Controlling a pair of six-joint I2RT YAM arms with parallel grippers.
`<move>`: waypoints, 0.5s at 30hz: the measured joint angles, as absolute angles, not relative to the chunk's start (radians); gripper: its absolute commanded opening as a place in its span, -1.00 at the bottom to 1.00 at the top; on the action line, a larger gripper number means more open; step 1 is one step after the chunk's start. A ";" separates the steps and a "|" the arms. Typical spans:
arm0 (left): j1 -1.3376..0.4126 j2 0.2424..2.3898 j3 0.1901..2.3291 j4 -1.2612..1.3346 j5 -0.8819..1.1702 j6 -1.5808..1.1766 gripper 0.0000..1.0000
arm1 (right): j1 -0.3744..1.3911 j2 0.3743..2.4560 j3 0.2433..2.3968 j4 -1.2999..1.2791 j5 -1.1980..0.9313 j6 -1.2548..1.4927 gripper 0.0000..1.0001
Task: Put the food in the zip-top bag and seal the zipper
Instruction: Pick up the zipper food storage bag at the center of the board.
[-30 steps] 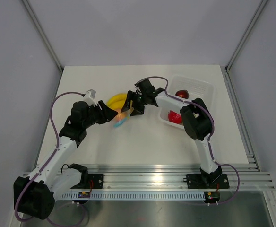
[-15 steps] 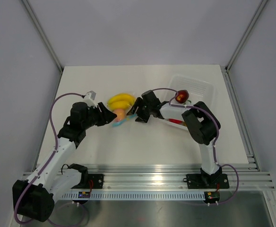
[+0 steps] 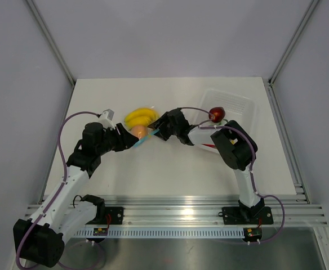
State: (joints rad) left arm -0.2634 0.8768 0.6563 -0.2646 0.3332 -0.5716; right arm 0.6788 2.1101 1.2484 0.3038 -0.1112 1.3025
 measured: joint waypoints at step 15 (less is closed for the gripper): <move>-0.263 0.876 0.662 -0.286 0.334 -0.544 -0.03 | 0.690 2.145 1.292 0.371 -0.089 1.333 -1.00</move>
State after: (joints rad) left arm -0.2634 0.8764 0.6617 -0.2863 0.3344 -0.5438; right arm 0.6903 2.1452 1.2922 0.3706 -0.0887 1.3327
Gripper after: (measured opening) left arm 0.474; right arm 0.015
